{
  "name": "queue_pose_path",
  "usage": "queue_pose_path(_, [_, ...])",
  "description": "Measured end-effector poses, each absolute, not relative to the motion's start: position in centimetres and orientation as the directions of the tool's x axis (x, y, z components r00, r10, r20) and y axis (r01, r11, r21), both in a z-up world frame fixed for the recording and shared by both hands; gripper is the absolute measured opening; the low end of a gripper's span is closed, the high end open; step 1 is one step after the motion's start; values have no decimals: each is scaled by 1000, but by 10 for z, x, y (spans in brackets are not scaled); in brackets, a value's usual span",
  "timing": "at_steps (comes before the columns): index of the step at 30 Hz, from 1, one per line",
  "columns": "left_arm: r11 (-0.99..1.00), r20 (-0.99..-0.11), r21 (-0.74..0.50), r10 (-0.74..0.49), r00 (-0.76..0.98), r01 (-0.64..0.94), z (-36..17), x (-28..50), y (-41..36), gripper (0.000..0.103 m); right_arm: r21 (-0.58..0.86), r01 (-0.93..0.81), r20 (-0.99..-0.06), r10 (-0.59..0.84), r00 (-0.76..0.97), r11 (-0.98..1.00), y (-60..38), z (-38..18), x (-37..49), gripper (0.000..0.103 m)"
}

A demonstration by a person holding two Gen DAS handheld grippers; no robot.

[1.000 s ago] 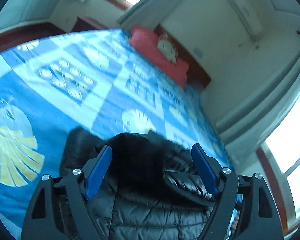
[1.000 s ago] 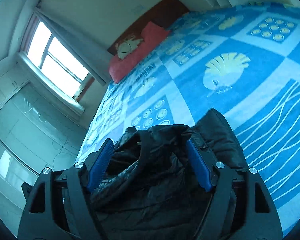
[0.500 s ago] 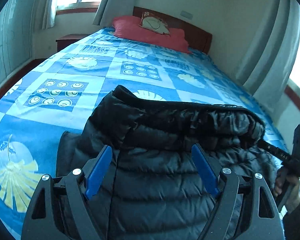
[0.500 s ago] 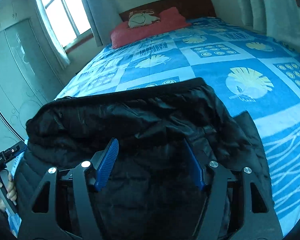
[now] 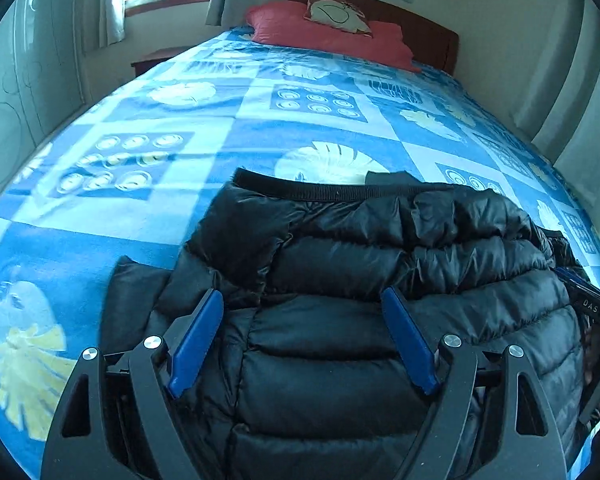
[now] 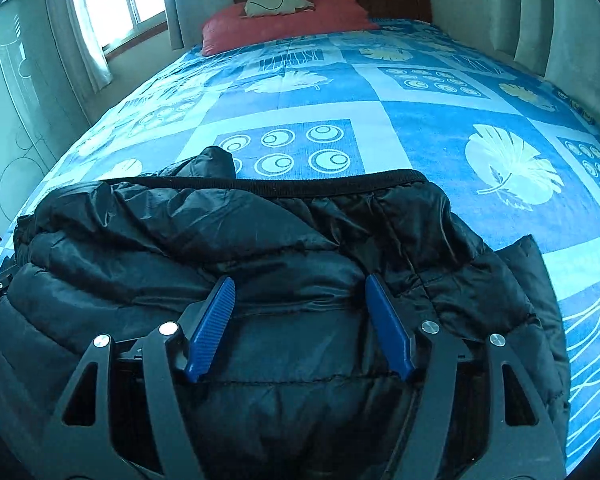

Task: Fold large clothes
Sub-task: 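Open both tools and press the folded jacket flat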

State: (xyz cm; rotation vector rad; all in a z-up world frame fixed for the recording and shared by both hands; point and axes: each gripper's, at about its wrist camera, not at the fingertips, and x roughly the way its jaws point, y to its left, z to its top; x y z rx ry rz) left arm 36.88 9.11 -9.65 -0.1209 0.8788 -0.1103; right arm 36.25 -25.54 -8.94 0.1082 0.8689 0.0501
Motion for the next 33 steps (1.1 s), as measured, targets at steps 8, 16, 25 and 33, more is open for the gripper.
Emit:
queue_pose_path(8, [956, -667, -241, -290, 687, 169, -53, 359, 35, 80, 138, -136, -705, 194, 682, 981, -190, -57, 359, 66])
queue_pose_path(16, [978, -771, -142, -207, 602, 153, -111, 389, -2, 80, 104, -152, -777, 176, 605, 983, -165, -100, 376, 67])
queue_pose_path(25, [960, -693, -261, -257, 674, 98, -67, 349, 61, 80, 118, -55, -703, 122, 700, 991, -242, -51, 346, 66])
queue_pose_path(33, [951, -718, -308, -203, 665, -42, -101, 355, 124, 80, 148, 44, -762, 86, 641, 988, -304, -94, 351, 67])
